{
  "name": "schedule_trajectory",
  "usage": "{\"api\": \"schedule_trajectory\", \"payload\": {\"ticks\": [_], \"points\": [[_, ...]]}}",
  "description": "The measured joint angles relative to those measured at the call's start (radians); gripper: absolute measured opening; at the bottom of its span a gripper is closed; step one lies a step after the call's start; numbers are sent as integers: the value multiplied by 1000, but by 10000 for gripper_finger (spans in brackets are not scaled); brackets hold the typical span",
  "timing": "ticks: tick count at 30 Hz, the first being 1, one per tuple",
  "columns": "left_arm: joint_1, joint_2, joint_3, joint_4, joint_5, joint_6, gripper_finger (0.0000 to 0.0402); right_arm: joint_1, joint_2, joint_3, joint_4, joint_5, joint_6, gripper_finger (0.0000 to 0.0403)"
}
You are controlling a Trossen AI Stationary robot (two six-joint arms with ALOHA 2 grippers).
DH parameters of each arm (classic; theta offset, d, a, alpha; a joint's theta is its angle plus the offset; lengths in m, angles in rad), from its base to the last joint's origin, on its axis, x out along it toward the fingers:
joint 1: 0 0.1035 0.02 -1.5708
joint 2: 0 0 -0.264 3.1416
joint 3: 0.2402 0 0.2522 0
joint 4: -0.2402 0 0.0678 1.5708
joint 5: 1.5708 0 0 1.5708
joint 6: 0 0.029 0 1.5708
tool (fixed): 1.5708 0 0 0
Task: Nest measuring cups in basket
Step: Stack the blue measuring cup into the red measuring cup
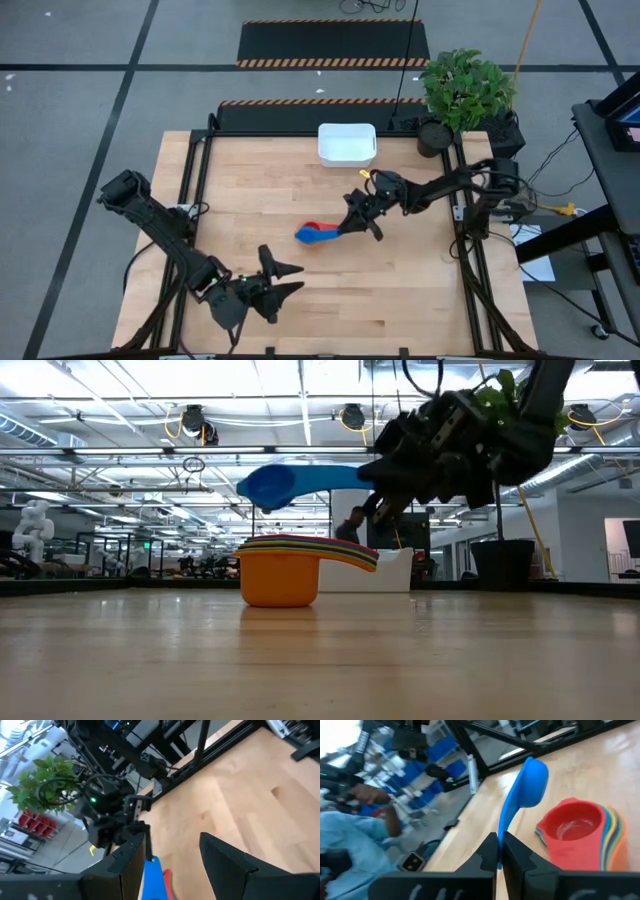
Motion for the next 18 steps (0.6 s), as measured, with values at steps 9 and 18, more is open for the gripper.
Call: {"api": "schedule_trajectory", "payload": {"ticks": [9, 18], "points": [[36, 0, 0, -1, 0, 25, 191, -54, 111, 0, 116, -59, 104, 0], [48, 0, 0, -1, 0, 25, 191, -57, 114, 0, 84, -57, 112, 0]]}}
